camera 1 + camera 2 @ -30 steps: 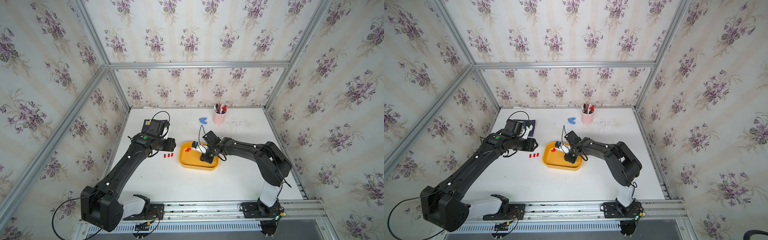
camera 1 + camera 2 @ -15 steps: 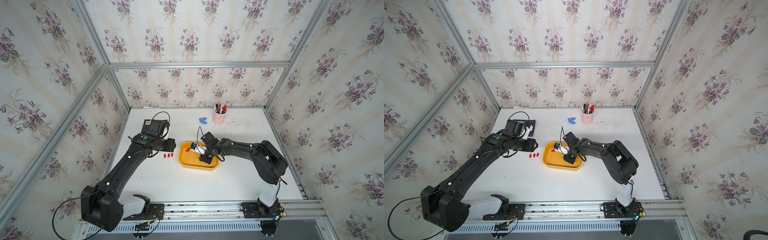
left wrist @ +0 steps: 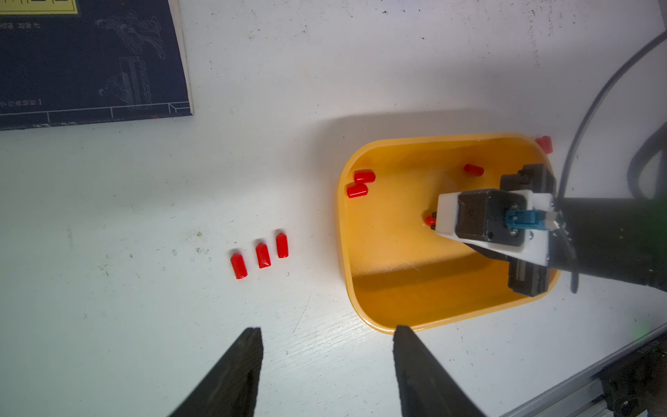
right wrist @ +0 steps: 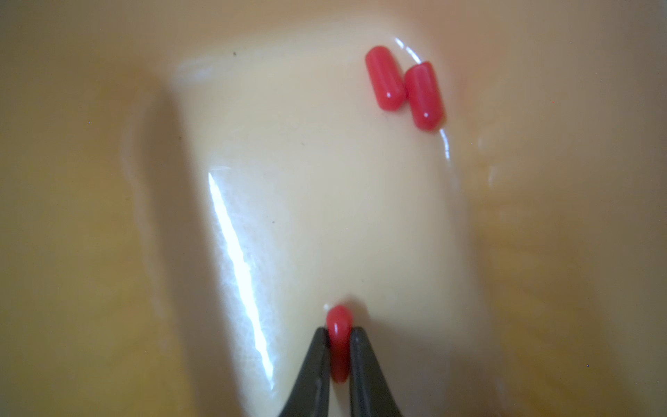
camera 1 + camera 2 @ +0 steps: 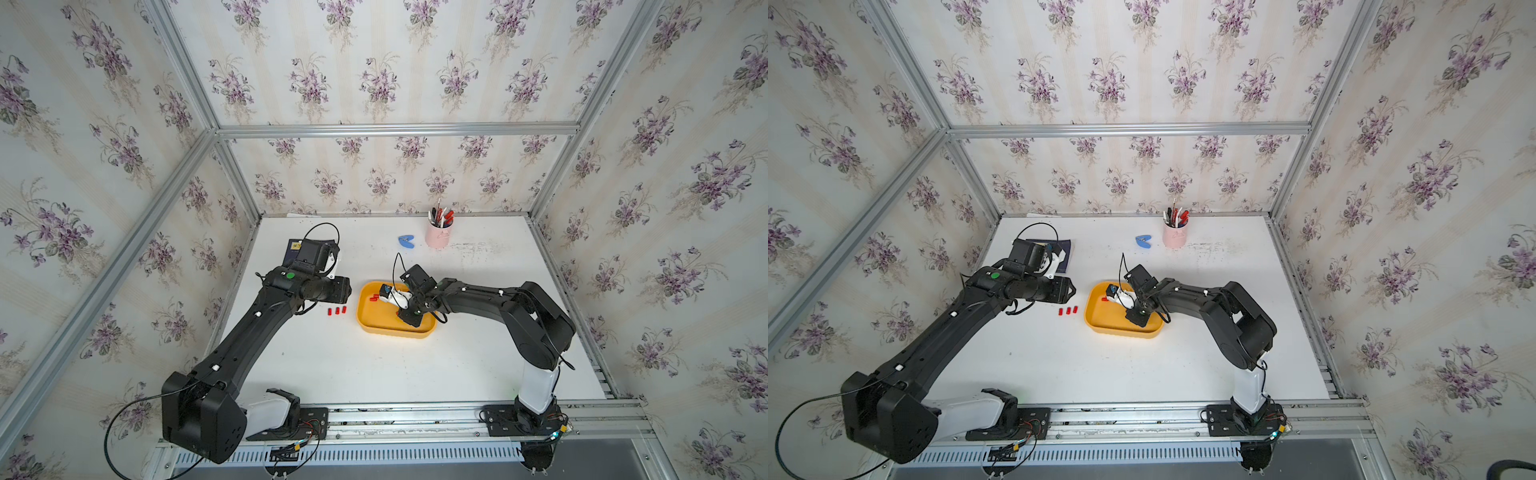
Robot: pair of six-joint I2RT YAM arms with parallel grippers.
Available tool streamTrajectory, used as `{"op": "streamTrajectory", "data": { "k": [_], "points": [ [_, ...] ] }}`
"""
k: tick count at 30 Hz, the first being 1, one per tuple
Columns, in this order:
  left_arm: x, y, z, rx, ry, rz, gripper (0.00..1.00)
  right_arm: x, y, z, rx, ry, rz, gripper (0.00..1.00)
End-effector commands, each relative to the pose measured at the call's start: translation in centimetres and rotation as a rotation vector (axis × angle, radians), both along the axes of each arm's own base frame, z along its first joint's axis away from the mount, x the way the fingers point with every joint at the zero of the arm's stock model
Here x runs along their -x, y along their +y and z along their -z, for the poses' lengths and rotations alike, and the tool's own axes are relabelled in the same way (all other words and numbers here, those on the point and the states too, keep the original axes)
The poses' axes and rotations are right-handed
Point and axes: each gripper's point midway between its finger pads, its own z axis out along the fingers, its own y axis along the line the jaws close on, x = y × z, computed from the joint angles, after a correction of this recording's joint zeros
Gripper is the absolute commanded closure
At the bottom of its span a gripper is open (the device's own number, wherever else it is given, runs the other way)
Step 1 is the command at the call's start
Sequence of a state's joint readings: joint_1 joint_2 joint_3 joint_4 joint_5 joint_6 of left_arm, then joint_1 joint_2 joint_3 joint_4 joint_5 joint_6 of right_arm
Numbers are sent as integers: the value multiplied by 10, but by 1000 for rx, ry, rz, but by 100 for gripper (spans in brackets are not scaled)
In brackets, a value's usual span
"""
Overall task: Take the screw protection sleeves out of the storage box
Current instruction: Pick up the screw protection sleeve from the storage box.
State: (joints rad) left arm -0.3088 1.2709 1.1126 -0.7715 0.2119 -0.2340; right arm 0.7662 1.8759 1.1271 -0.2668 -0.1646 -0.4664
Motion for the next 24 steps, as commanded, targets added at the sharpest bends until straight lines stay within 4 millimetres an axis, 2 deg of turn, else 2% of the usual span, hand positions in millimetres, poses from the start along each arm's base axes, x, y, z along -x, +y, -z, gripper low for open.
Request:
{"op": "streamTrajectory", "data": {
  "k": [1, 9, 14, 19, 21, 24],
  "points": [
    [-2, 2, -4, -15, -15, 5, 38, -9, 2, -15, -38, -34, 50, 86],
    [-2, 1, -4, -11, -14, 2, 38, -13, 3, -48, -163, -17, 116, 87],
    [-3, 1, -5, -11, -17, 2, 38, -26, -11, -76, -260, -9, 206, 87],
    [-3, 0, -4, -6, -13, 4, 38, -45, -54, -108, -326, -40, 366, 88],
    [-4, 0, -4, -5, -13, 6, 38, -52, -82, -112, -325, -46, 444, 87],
    [-4, -2, -4, 1, -12, 9, 38, -56, -117, -105, -312, -41, 546, 87]
  ]
}}
